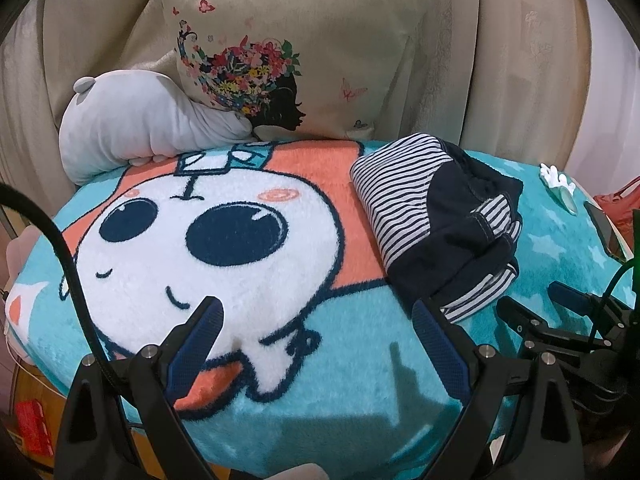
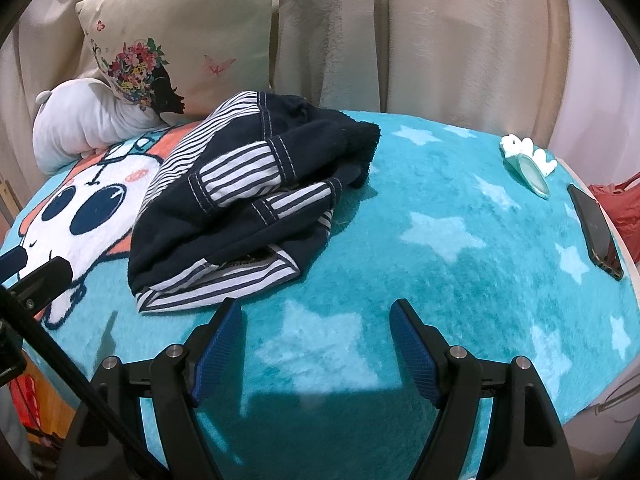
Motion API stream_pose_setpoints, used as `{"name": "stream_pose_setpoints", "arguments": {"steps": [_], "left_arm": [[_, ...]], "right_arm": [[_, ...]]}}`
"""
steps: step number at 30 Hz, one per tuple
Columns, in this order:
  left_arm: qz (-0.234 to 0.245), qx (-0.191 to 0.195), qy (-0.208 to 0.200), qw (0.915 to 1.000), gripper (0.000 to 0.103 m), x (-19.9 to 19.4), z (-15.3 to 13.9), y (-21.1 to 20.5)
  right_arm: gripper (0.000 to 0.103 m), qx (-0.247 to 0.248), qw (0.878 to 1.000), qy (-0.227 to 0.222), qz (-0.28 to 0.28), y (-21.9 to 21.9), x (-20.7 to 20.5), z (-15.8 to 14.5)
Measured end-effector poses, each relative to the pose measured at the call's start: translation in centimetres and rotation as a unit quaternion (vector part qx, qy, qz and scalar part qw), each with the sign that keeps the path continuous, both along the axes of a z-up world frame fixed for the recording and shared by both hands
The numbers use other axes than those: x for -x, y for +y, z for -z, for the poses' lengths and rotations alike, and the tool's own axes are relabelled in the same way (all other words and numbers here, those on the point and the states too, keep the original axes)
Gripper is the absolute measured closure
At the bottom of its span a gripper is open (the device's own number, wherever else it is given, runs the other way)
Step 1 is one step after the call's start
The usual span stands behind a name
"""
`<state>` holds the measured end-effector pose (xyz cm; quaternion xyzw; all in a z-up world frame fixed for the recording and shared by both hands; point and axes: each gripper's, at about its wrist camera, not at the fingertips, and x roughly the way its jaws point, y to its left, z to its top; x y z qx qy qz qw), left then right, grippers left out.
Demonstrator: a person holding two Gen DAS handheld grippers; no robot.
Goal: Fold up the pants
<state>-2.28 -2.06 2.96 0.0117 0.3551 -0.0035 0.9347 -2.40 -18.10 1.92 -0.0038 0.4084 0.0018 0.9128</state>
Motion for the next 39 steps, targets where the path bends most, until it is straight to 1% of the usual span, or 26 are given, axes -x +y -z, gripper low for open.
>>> {"name": "stream_pose_setpoints", "arguments": {"steps": [21, 34, 39], "left_arm": [[0.001, 0.009, 0.013, 0.9999, 0.008, -0.3, 0.4, 0.1], [0.001, 0.011, 0.014, 0.9998, 0.008, -0.3, 0.5, 0.2], [0.003, 0.018, 0.021, 0.9996, 0.008, -0.4, 0.7, 0.2]], "right_arm": [[0.022, 0.005, 1.0, -0.007, -0.012, 0.9, 0.2, -0.2], [0.022, 0.006, 1.0, -0.008, -0.014, 1.4, 0.4, -0.2], [0.022, 0.008, 1.0, -0.007, -0.016, 1.6, 0.4, -0.1]]}}
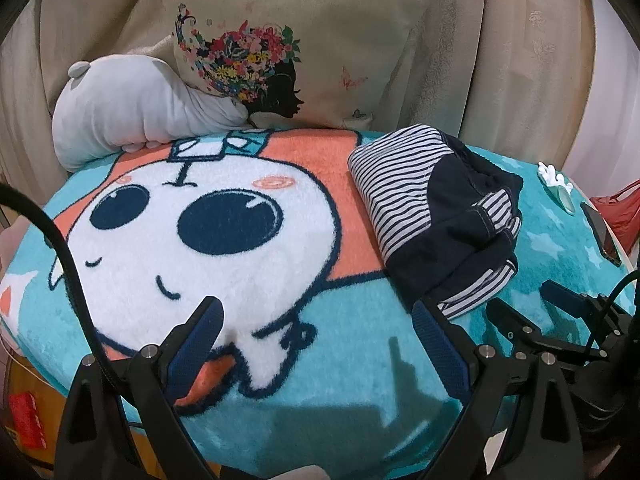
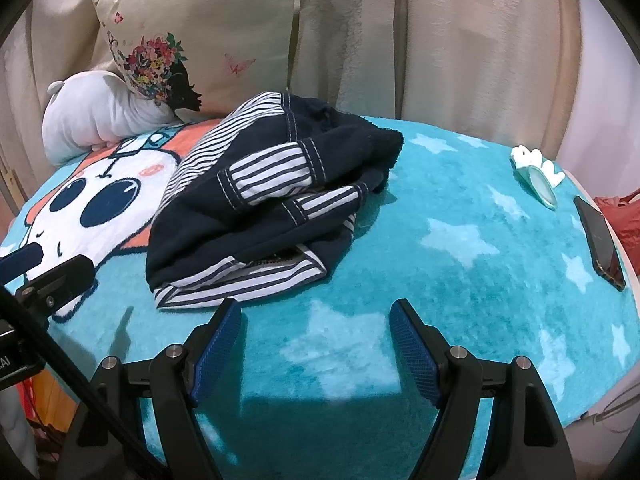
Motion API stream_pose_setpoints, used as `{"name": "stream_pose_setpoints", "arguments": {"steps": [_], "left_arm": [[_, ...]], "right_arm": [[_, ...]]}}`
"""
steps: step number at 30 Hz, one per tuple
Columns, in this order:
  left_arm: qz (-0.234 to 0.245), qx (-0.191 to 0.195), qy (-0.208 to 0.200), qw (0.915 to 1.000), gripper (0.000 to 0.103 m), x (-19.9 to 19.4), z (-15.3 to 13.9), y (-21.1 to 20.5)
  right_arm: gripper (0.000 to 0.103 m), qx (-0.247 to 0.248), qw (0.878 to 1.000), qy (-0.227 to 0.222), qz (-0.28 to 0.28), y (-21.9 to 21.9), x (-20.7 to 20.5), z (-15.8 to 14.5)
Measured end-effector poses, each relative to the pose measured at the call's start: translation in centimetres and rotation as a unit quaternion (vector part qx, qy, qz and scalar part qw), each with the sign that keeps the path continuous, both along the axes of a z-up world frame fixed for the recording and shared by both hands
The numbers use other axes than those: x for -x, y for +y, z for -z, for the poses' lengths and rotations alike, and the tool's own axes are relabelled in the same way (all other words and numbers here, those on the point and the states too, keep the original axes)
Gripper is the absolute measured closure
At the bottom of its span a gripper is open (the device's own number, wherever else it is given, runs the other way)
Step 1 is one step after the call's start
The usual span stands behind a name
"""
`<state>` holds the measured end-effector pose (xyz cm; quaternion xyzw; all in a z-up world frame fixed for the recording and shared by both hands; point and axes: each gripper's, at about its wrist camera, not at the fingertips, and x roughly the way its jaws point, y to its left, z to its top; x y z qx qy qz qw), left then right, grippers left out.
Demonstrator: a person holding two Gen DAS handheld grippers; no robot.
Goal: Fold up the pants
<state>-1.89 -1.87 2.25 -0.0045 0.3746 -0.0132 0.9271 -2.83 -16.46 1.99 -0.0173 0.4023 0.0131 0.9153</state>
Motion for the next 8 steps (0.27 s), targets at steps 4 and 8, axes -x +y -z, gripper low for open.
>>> {"name": "stream_pose_setpoints", "arguments": {"steps": [4, 8], "left_arm": [[0.002, 0.019, 0.018, 0.9997, 0.008, -0.36, 0.52, 0.28], [0.004, 0.029, 0.022, 0.9993, 0.008, -0.2, 0.22, 0.55]], "right_arm": [[0.022, 0.0, 1.0, 0.002, -0.001, 0.09, -0.04, 0.16], [0.022, 0.002, 1.0, 0.003, -0.002, 0.24, 0.1, 0.13]]}}
